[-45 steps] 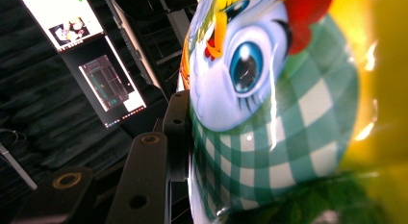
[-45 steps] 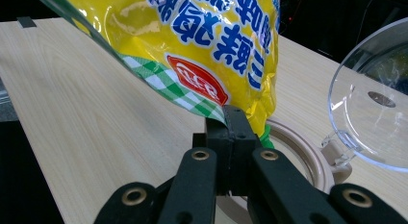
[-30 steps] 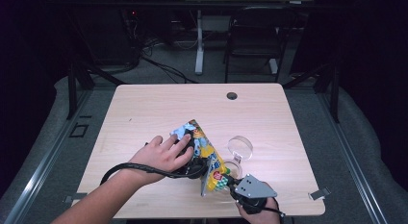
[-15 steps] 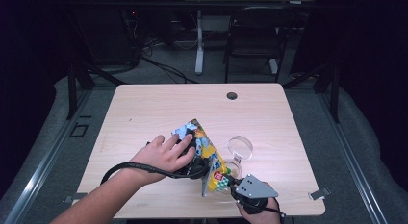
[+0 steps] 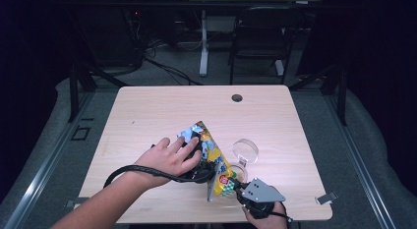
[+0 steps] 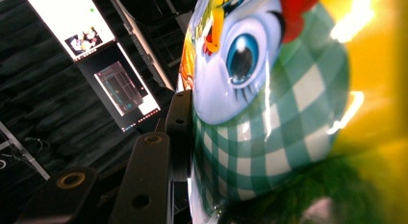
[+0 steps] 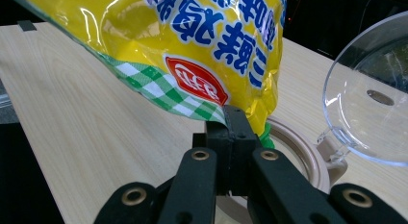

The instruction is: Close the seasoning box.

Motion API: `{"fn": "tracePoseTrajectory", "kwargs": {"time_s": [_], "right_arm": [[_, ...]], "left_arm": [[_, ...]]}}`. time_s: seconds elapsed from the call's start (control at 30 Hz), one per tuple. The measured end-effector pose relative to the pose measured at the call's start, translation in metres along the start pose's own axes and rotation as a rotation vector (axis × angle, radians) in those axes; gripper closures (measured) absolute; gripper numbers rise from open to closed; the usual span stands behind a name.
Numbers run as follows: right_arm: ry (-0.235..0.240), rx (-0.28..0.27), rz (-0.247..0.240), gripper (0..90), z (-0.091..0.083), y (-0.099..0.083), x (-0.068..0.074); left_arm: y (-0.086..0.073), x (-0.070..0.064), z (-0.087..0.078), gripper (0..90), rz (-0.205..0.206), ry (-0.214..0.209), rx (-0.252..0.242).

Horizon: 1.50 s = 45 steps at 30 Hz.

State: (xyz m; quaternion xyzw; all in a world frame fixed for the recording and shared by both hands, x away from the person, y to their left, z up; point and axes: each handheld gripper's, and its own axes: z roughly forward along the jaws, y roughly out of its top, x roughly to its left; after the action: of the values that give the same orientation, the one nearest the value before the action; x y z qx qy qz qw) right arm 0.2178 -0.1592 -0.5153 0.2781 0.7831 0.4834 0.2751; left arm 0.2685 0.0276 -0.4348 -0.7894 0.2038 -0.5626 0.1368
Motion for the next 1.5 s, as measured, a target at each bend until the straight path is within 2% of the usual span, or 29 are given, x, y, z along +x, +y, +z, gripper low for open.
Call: {"fn": "tracePoseTrajectory", "kwargs": {"time_s": [0.17, 0.27, 0.4, 0.5, 0.8, 0.93, 1.5], "right_arm": [[0.000, 0.001, 0.001, 90.0, 0.0000, -0.0003, -0.0005], [0.000, 0.003, 0.003, 90.0, 0.0004, -0.0008, -0.0005], [0.001, 0.002, 0.006, 90.0, 0.0007, -0.0010, -0.0004], [0.001, 0.002, 0.008, 90.0, 0.0009, -0.0012, -0.0007], [0.004, 0.005, 0.014, 90.0, 0.0023, -0.0026, -0.0015], [0.005, 0.008, 0.019, 90.0, 0.0027, -0.0032, -0.0017], [0.006, 0.018, 0.018, 90.0, 0.0048, -0.0043, -0.0007]], "left_arm": [[0.0013, 0.0005, -0.0008, 66.5, 0.007, 0.007, 0.002], [0.0014, -0.0013, 0.0002, 66.6, -0.017, -0.015, -0.003], [0.0019, 0.0003, -0.0011, 68.3, -0.006, -0.007, -0.003], [0.0029, 0.0024, -0.0025, 68.5, 0.018, 0.014, -0.001], [0.0033, 0.0020, -0.0037, 68.7, 0.019, -0.003, 0.001], [0.0046, 0.0033, -0.0050, 69.0, 0.038, 0.010, 0.003], [0.0063, 0.0022, -0.0049, 69.3, 0.056, 0.022, 0.006]]}}
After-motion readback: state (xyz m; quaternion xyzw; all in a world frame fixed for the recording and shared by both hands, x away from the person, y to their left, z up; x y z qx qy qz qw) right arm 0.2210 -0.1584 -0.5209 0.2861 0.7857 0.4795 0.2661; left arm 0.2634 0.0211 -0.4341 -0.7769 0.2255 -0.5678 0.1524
